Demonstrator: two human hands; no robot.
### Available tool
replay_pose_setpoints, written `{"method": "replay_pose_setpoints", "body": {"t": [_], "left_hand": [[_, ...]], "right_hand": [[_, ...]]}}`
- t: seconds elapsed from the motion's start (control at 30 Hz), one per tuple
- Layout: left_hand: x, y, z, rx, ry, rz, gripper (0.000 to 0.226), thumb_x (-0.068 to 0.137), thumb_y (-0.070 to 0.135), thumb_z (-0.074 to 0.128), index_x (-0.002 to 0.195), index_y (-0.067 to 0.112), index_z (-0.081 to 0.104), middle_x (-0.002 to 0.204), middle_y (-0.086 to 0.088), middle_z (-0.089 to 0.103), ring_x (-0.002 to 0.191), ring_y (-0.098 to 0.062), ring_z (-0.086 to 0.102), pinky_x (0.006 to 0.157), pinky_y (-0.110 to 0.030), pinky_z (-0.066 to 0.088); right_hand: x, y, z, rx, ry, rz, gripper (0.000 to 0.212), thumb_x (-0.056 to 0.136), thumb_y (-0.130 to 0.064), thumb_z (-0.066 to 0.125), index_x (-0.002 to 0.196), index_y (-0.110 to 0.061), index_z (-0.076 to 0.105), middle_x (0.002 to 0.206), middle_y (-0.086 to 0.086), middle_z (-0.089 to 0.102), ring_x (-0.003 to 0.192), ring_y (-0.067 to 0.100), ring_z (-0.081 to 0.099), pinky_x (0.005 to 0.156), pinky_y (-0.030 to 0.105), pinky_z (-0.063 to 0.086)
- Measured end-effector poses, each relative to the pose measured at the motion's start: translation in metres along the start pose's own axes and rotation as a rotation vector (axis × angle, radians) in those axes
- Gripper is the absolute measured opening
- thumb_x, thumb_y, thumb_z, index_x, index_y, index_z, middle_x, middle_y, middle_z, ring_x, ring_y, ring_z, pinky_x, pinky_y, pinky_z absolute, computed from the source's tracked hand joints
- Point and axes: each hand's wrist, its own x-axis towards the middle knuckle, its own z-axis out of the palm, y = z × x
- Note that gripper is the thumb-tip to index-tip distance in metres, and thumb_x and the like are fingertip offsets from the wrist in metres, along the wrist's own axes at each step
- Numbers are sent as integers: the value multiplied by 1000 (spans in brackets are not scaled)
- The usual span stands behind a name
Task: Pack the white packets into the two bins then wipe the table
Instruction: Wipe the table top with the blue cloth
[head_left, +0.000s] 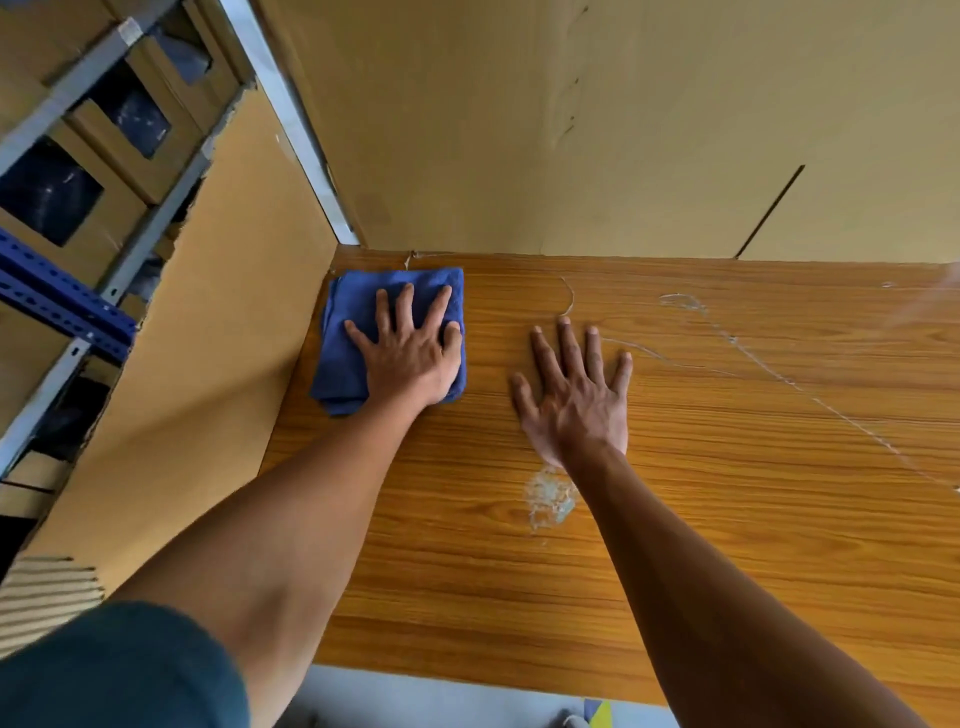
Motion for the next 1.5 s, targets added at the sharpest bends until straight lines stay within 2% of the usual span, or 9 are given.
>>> {"method": "replay_pose_setpoints", "body": {"t": [0.13, 0.37, 0.53, 0.83, 1.07, 1.13, 1.23, 1.33, 1.5], "left_hand": [[10, 0, -2, 6, 3, -34, 59, 107, 62, 12, 165, 52, 4, 178, 2, 0, 163, -30, -10, 119, -78, -7], [-84, -26, 15, -10, 73, -53, 64, 103, 61, 8, 166, 48, -1, 178, -5, 0, 163, -36, -8, 118, -80, -3], [-23, -20, 6, -10, 56, -113, 66, 103, 63, 12, 166, 48, -3, 178, -8, -6, 161, -40, -11, 118, -78, -8], [60, -14, -6, -32, 72, -184, 74, 103, 64, 17, 169, 34, 7, 177, -14, -3, 162, -40, -7, 123, -72, -6], [-14, -21, 8, 32, 80, 78, 71, 104, 62, 20, 168, 34, 12, 178, -9, 0, 163, -36, -5, 124, -70, -5], [-28, -22, 11, 27, 96, 165, 66, 105, 57, 27, 166, 34, 22, 177, -8, 8, 163, -34, 0, 126, -68, -1], [-20, -28, 4, 15, 195, 115, 61, 104, 48, 42, 161, 25, 38, 174, -16, 18, 162, -37, 8, 129, -63, 4], [0, -35, -1, 24, 134, 26, 68, 106, 52, 39, 166, 20, 29, 174, -21, 10, 161, -42, 6, 130, -58, 6], [6, -34, 3, 50, 100, 36, 79, 105, 66, 25, 169, 21, 14, 175, -22, 0, 162, -41, -3, 131, -56, -2]], "right_hand": [[7, -2, 1, -9, 14, 10, 74, 100, -73, -1, 166, -40, -10, 175, -6, -18, 161, 25, -19, 126, 65, -7], [6, -6, -3, -21, -5, 20, 73, 101, -70, 0, 167, -38, -8, 176, -4, -16, 161, 27, -17, 126, 66, -3], [11, -10, -2, -8, 24, 35, 74, 100, -65, 7, 168, -36, 2, 177, -3, -9, 162, 28, -12, 126, 65, -2], [18, -8, 6, -51, 46, 33, 73, 99, -68, 1, 166, -41, -10, 176, -4, -13, 162, 28, -12, 126, 65, 0], [18, -12, 3, -45, 32, 55, 72, 100, -69, 2, 166, -42, -11, 176, -5, -14, 162, 27, -13, 126, 65, 0], [18, -13, 2, -40, 33, 67, 73, 99, -70, 0, 166, -42, -11, 176, -5, -15, 162, 27, -13, 126, 65, 1], [17, -13, 0, -31, 28, 64, 74, 98, -70, -4, 166, -42, -11, 176, -4, -16, 162, 27, -14, 126, 65, 1], [18, -14, 0, -35, 24, 60, 73, 98, -71, -3, 165, -42, -13, 175, -4, -18, 162, 28, -15, 126, 65, 0], [26, -12, -1, -37, 21, 57, 73, 99, -73, -2, 165, -43, -13, 175, -2, -17, 162, 30, -15, 126, 66, -1]]}}
